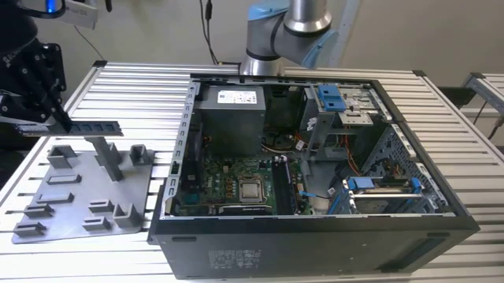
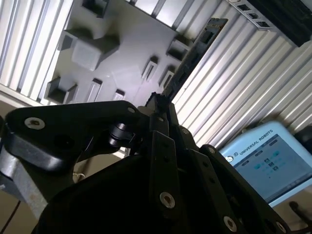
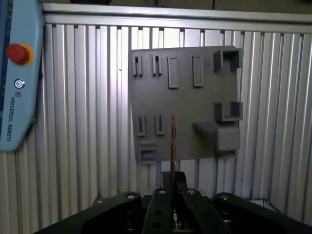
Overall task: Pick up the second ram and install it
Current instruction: 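Pick up the second ram and move it above second insertion slot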
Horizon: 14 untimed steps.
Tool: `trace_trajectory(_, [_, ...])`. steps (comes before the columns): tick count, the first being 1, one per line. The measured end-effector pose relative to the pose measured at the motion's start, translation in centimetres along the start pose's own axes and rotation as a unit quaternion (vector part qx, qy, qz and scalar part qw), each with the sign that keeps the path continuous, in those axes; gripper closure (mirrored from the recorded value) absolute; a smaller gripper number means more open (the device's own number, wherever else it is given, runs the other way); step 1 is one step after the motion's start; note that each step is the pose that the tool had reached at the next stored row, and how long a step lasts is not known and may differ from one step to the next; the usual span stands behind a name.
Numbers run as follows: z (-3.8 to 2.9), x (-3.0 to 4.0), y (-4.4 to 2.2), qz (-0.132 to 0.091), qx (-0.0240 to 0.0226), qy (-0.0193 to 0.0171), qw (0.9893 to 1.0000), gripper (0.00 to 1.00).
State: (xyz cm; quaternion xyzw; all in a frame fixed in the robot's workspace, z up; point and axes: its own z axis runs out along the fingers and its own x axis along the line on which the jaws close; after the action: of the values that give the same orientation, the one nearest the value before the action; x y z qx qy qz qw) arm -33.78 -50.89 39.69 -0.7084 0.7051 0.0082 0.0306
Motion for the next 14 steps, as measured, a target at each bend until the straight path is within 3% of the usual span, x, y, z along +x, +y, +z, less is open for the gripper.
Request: trace_trajectory(14, [0.15, 0.04, -4.97, -0.006, -0.0004, -0.0002, 1.0, 0.86])
